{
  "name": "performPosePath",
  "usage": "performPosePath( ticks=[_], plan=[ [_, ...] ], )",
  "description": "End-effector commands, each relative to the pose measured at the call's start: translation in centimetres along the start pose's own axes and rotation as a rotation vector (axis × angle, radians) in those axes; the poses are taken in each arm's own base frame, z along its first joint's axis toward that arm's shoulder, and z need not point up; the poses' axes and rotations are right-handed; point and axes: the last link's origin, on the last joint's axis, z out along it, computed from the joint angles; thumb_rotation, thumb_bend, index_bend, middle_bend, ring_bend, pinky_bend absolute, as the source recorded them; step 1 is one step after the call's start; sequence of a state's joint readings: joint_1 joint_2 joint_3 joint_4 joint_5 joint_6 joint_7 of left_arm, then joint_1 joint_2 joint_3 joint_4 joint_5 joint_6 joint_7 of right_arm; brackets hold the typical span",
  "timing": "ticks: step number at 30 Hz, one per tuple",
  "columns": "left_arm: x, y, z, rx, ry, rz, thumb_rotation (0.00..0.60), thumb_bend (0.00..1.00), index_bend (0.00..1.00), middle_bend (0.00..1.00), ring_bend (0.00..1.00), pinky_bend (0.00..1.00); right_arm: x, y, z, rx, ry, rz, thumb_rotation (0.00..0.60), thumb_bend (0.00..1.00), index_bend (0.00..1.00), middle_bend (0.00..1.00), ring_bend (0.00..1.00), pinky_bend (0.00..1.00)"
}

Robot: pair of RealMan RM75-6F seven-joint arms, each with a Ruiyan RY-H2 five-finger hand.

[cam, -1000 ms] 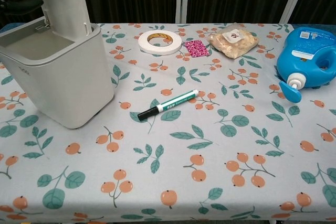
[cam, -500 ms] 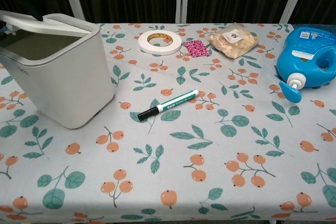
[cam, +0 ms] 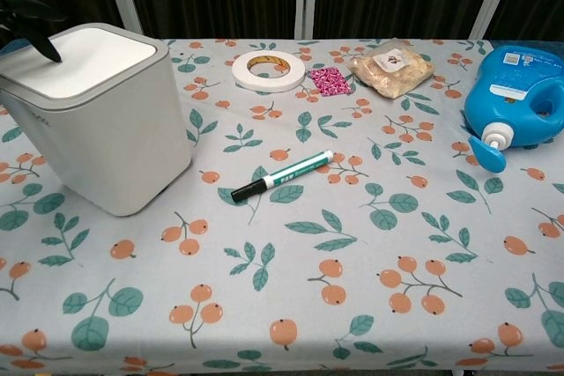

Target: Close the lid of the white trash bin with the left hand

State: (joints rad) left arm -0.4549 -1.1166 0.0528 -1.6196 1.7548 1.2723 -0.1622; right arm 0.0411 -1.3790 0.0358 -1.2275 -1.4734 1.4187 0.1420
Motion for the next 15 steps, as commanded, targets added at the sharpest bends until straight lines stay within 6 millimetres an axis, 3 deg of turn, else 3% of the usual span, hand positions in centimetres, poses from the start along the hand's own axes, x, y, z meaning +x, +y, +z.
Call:
performPosePath(
  ticks=[1,10,15],
  plan=[
    [-0.7,-0.1,-0.2,0.005,-0.002,-0.001,0.431,0.45,0.08,0.24,0.04,0.11,0.0,0.0,0.0,-0.001,0.000,0.001,0.600,0.18,0.00,0.00,0.00,0.00],
    [-2.4,-0.6,-0.4,0.027,-0.020,-0.007,0.428,0.44,0.08,0.24,0.04,0.11,0.1,0.2,-0.1,-0.004,0.001,0.005,0.600,0.18,0.00,0.00,0.00,0.00],
    [-0.8,-0.9,-0.6,0.035,0.071,0.007,0.431,0.44,0.08,0.23,0.04,0.11,0.2,0.1,0.0,-0.002,0.007,0.008,0.600,0.18,0.00,0.00,0.00,0.00]
  ],
)
